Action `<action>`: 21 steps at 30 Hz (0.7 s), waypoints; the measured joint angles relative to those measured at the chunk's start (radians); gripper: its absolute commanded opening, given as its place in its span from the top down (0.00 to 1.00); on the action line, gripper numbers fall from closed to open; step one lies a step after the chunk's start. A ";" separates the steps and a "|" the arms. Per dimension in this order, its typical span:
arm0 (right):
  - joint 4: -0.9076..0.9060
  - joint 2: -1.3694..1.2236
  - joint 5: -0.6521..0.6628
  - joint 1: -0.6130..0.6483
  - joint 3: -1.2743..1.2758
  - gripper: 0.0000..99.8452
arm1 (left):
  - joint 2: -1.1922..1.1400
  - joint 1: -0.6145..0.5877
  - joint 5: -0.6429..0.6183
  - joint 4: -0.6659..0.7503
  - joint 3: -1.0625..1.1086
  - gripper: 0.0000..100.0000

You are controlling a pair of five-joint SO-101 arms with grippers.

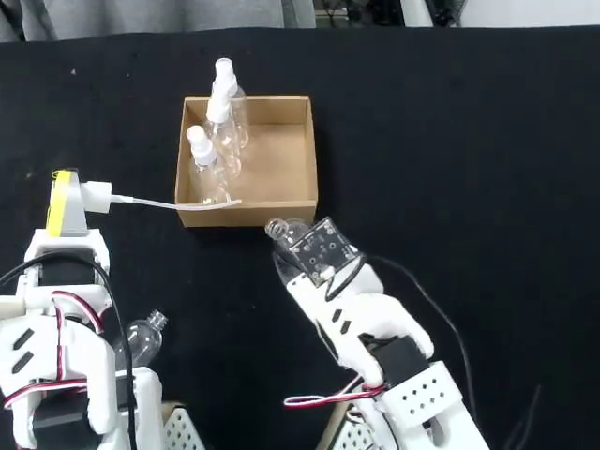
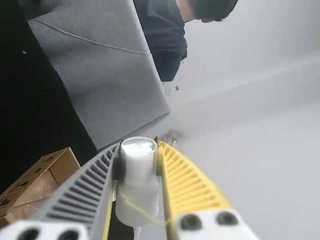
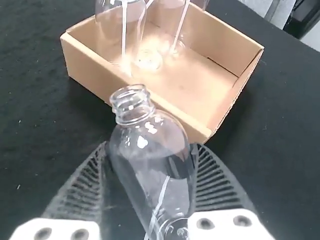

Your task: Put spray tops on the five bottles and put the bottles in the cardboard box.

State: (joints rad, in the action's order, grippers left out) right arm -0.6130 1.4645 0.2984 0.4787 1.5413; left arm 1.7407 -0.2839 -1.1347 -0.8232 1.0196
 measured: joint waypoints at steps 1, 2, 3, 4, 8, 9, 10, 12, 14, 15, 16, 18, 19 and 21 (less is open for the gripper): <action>0.000 0.000 0.000 0.000 0.000 0.94 | 0.000 0.000 0.000 0.000 0.000 0.97; 0.000 0.000 0.000 0.000 0.000 0.94 | 0.000 0.000 0.000 0.000 0.000 0.97; 0.000 0.000 0.000 0.000 0.000 0.94 | 0.000 0.000 0.002 0.000 0.003 0.97; 0.000 0.000 0.000 0.000 0.000 0.94 | 0.000 0.002 0.012 0.000 0.015 0.97; 0.000 0.000 0.008 0.000 0.000 0.94 | 0.000 0.077 0.069 0.000 0.058 0.97; 0.000 0.000 0.020 0.000 0.000 0.94 | -0.002 0.089 0.078 0.000 0.061 0.97; 0.000 0.000 0.035 0.000 0.000 0.94 | -0.002 0.097 0.083 0.000 0.061 0.97; 0.000 0.000 0.058 0.000 0.000 0.94 | 0.000 0.103 0.089 0.000 0.061 0.97; 0.000 0.000 0.068 0.000 0.000 0.94 | 0.000 0.103 0.091 0.000 0.063 0.97; 0.000 0.000 0.072 0.000 0.000 0.94 | 0.000 0.104 0.092 0.000 0.071 0.97; 0.000 0.000 0.074 0.000 0.000 0.94 | 0.000 0.106 0.094 0.000 0.078 0.97; 0.000 0.000 0.075 0.000 0.000 0.94 | -0.009 0.115 0.100 0.000 0.092 0.97; 0.000 0.000 0.075 0.000 0.000 0.94 | -0.008 0.117 0.106 0.000 0.095 0.97; 0.000 0.000 0.075 0.000 0.000 0.94 | 0.002 0.127 0.123 0.000 0.095 0.97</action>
State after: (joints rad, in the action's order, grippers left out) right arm -0.6130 1.4645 0.3736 0.4787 1.5413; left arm 1.7423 -0.1565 -1.0119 -0.8232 1.1147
